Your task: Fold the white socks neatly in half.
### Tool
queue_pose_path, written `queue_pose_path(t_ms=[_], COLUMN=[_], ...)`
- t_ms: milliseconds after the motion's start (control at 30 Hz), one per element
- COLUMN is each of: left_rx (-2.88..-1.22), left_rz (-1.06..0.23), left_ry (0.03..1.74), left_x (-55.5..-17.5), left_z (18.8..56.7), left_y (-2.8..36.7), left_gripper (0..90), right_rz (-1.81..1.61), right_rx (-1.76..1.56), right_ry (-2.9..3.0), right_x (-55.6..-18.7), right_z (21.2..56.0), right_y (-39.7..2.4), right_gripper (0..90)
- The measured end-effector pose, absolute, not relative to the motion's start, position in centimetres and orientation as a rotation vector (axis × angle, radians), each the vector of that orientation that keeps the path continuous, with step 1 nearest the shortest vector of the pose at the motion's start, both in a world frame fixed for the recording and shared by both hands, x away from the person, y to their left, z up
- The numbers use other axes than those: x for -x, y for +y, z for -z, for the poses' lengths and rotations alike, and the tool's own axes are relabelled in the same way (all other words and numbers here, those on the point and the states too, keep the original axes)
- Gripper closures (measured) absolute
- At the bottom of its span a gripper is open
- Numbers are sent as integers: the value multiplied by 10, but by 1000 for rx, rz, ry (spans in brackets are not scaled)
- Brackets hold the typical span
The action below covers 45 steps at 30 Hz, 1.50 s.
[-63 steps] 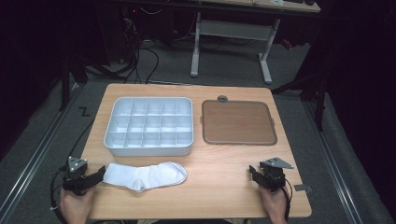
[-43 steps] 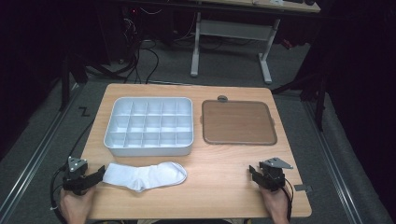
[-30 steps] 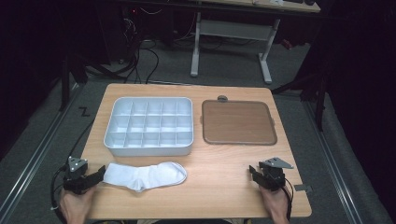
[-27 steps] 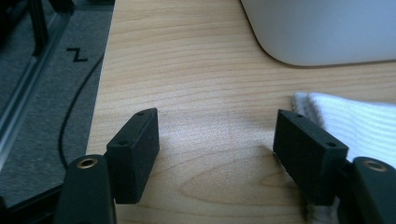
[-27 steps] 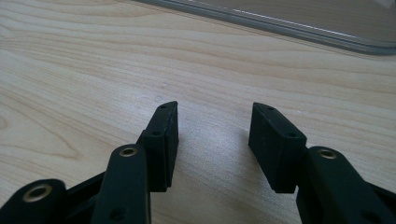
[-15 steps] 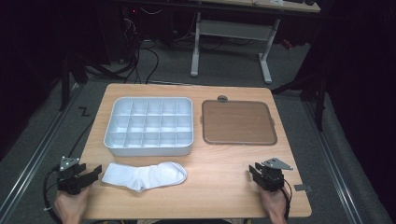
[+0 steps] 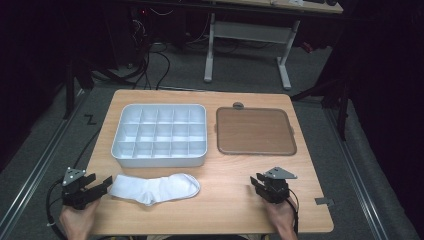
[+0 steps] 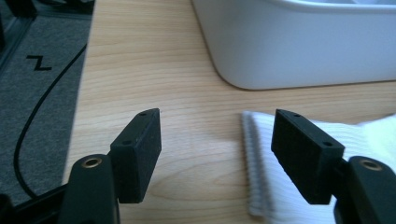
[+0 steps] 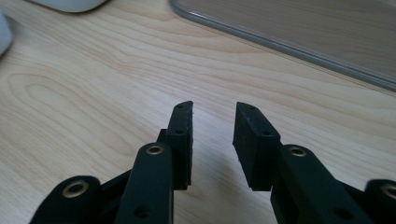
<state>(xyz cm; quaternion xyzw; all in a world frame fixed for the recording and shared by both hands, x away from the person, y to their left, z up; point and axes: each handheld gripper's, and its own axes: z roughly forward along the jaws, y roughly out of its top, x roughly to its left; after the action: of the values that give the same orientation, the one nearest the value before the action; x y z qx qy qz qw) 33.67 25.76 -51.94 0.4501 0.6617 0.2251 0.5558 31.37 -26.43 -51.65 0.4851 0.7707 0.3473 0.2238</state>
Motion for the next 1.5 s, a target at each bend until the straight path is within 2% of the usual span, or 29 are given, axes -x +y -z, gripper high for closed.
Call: queue_pose_path(t_ms=[600, 933, 1333, 1500], left_rx=[-1166, -1172, -1149, -1149], left_rz=[-485, -488, -505, -505], left_ry=[1546, 1546, 1572, 1585], left_x=[-331, -332, -332, -332], left_z=[526, 529, 532, 534], left_y=[225, 221, 228, 228], left_gripper=[332, 342, 374, 401], right_rz=[-1085, -1129, -1128, -1110], right_rx=[-1127, -1073, -1027, -1038], right_ry=[2340, 2399, 2425, 2442], right_x=[-319, -322, -333, -338], right_z=[513, 515, 511, 517], right_y=[-181, -152, -114, -105], right_gripper=[687, 684, 598, 592])
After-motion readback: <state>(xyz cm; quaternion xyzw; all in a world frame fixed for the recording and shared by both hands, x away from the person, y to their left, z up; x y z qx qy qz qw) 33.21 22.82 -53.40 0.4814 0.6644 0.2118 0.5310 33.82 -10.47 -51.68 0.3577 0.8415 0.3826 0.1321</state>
